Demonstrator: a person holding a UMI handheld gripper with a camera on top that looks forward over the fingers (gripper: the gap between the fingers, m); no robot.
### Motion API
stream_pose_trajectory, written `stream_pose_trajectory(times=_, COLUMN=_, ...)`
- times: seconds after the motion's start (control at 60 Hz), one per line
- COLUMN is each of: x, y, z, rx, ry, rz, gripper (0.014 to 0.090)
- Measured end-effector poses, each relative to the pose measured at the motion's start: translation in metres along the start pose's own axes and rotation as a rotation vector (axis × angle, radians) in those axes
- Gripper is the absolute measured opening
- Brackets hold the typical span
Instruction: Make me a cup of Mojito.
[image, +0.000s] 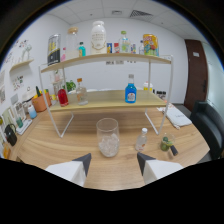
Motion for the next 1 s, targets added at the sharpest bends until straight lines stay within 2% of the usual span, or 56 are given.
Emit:
stream_pose_trajectory(times=0.117, x=-0.01, y=0.007, z=-0.003, rx=-0.022, ry=0.009, rz=-0.011, gripper=0.0858)
stream_pose_trajectory(times=0.217, x=-0.023, y=-0.015, z=-0.011, rx=0.0, ry=0.006, rz=-0.001, gripper=0.0856)
stream_pose_trajectory(times=0.317, x=-0.049, y=-0.055, z=-0.02, rx=0.026, ry=-0.007, rz=0.028, gripper=0.0856)
stream_pose_trajectory(times=0.6, x=-0.15, y=-0.206, z=-0.034, rx=0.194, ry=-0.034, rz=-0.001, gripper=0.0856)
stream_pose_trajectory(times=0.617, x=-0.156, y=-0.213, z=-0.034, rx=0.202, ry=-0.038, rz=0.0, gripper=0.0803)
stream_pose_trajectory(times=0.633, x=-0.162, y=-0.22, z=-0.033, rx=0.211, ry=-0.042, rz=0.003, gripper=0.0858)
stream_pose_trajectory(times=0.7, x=-0.182, y=-0.245, z=-0.03, rx=0.245, ry=-0.053, rz=0.011, gripper=0.0863)
stream_pose_trajectory(times=0.85, x=-0.21, y=-0.283, z=-0.009, rx=0.283, ry=-0.062, rz=0.015, gripper=0.0866)
stream_pose_trajectory(times=1.0, x=-0.22, y=-0.308, z=0.021, rx=0.3, ry=-0.033, rz=0.007, gripper=0.0861)
